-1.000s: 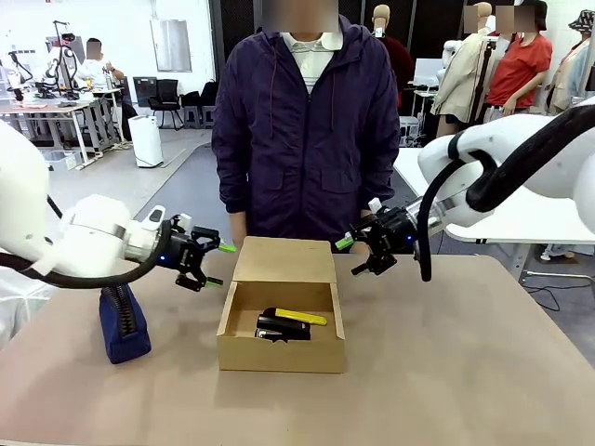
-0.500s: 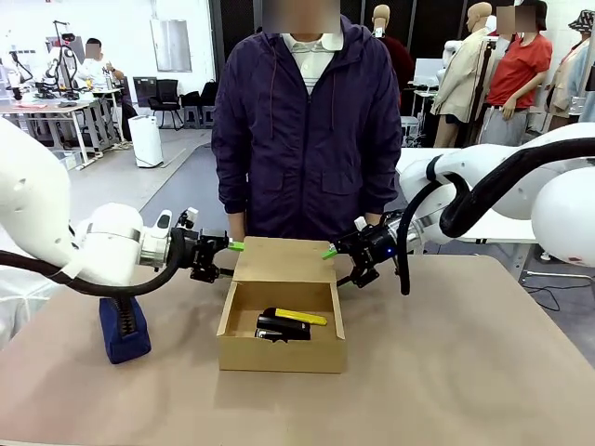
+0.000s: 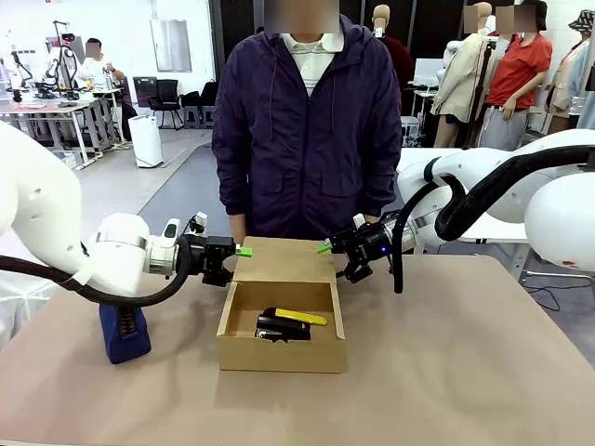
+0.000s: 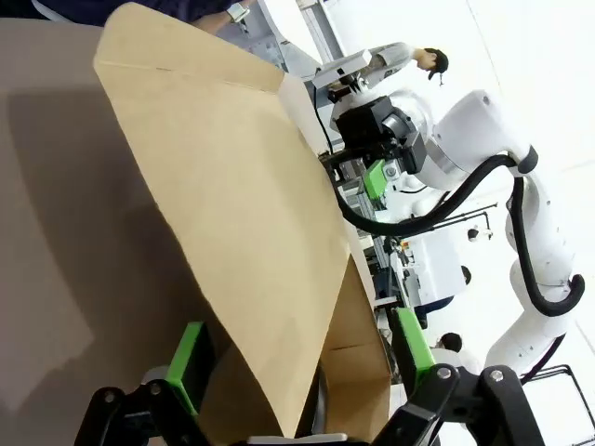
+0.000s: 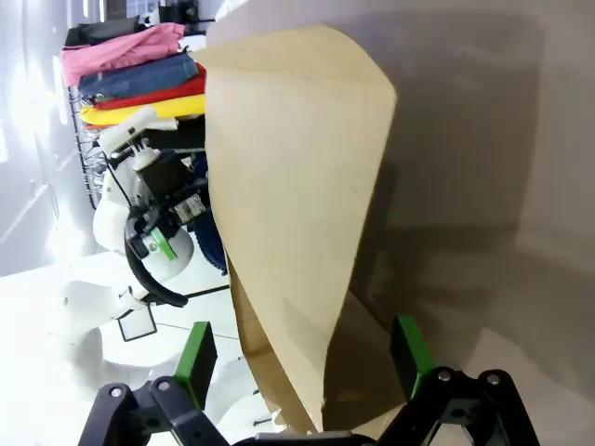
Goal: Pack the items into the box.
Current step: Close the Mailer Box.
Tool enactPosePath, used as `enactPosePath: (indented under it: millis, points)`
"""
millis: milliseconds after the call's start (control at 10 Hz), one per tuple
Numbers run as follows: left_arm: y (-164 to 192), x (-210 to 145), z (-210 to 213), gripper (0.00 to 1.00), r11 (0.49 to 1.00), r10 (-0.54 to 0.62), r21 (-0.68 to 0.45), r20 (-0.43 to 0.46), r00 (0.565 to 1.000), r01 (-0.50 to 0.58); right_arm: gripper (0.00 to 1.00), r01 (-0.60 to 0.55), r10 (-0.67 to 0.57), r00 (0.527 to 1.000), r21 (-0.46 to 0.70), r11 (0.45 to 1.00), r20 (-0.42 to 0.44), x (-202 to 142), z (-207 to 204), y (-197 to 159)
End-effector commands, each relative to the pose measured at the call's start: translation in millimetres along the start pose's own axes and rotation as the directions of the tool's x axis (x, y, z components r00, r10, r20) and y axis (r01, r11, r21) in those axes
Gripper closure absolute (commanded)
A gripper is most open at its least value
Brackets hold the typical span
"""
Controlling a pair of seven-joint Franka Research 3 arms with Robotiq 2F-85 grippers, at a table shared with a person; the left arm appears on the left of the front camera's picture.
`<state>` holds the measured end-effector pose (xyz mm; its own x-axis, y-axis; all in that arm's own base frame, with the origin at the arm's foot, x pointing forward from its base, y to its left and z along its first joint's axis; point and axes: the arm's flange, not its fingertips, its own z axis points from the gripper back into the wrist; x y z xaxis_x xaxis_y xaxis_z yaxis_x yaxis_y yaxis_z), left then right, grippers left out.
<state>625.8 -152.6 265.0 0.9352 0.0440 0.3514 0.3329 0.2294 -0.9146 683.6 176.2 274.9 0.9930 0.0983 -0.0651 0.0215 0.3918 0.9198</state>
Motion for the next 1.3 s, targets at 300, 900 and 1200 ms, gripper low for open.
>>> enactPosePath:
  millis: [300,900,1200]
  points:
    - [0,13,-1,0.38,0.999,0.021,-0.034,-0.023,0.999,-0.022,0.41,-0.077,0.074,0.996,0.062,0.995,0.039,-3,4,5]
    - [-27,25,15,0.38,0.994,-0.028,-0.1,0.035,0.999,0.032,0.41,-0.215,0.206,0.975,0.121,0.969,0.08,-20,32,35]
    - [-44,24,19,0.38,0.987,-0.056,-0.152,0.026,0.998,0.059,0.41,-0.256,0.247,0.965,0.114,0.96,0.086,-25,33,43]
